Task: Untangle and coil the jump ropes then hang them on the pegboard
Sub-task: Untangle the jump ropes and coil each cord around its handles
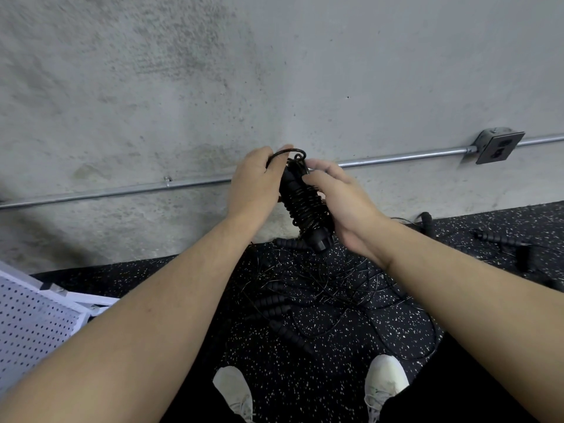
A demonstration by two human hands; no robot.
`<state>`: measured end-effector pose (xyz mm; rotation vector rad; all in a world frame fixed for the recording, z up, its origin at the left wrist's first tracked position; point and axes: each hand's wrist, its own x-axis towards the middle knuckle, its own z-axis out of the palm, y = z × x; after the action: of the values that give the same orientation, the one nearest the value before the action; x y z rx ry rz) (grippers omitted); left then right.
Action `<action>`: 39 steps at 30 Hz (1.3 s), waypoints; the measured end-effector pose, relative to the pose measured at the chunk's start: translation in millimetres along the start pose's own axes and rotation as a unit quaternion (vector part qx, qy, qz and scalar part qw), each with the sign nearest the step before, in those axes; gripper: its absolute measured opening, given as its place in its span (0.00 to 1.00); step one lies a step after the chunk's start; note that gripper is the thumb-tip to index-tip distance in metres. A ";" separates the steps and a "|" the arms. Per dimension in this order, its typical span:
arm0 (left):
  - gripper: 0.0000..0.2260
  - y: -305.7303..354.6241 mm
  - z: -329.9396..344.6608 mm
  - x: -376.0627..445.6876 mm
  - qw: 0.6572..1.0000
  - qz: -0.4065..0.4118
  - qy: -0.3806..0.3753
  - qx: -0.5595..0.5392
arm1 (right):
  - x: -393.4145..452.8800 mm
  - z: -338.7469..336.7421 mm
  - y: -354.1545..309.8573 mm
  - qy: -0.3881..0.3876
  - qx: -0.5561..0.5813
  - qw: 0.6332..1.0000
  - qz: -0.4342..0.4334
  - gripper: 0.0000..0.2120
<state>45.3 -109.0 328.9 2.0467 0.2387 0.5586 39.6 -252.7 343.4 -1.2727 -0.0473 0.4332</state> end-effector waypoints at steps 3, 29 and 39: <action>0.22 0.3 1.1 -1.8 0.999 0.006 -0.032 0.026 | -1.8 0.8 -1.0 0.000 0.000 0.999 0.038 0.22; 0.21 -16.3 -5.1 -5.7 0.980 0.095 -0.173 -0.002 | 3.9 -16.2 -6.2 0.033 0.026 0.995 0.092 0.19; 0.10 -10.1 3.3 -7.4 0.984 0.026 -0.076 -0.160 | 11.2 -21.3 -5.2 -0.030 0.015 0.996 0.077 0.15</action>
<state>40.9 -109.2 316.7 1.7754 0.0025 0.4375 57.1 -269.5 339.5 -1.2388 0.0059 0.6033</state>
